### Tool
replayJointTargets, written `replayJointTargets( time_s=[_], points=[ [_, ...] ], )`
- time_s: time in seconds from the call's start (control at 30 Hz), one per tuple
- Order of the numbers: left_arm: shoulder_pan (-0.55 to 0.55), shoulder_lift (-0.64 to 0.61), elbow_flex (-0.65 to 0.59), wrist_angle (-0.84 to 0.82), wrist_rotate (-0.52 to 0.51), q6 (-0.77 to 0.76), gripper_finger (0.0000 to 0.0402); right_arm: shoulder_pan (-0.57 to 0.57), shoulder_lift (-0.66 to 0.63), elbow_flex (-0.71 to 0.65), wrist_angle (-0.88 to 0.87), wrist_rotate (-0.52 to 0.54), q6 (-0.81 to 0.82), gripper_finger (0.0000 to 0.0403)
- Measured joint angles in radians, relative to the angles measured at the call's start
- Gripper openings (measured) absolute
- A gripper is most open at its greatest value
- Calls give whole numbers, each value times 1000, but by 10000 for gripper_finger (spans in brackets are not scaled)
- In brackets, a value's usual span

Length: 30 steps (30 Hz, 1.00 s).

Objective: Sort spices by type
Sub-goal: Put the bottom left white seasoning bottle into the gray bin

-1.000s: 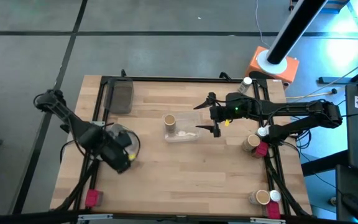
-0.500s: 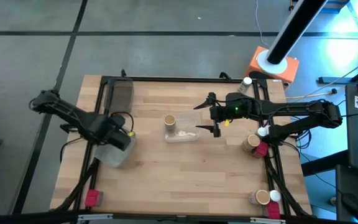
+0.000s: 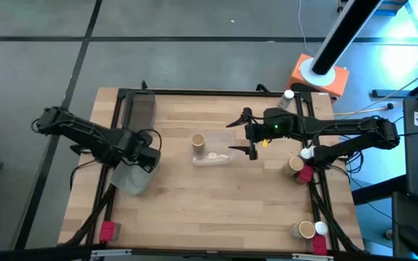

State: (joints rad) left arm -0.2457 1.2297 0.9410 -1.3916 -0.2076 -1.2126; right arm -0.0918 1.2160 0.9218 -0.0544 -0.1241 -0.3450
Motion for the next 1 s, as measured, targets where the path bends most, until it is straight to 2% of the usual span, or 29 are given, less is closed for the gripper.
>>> replayJointTargets(
  time_s=[0.23, 1.0],
  points=[
    [22, 0, -67, -2, 6, 10, 196, 0, 0, 0, 0, 0, 0, 358],
    [26, -61, -67, 23, 18, 64, 196, 0, 0, 0, 0, 0, 1, 358]
  ],
)
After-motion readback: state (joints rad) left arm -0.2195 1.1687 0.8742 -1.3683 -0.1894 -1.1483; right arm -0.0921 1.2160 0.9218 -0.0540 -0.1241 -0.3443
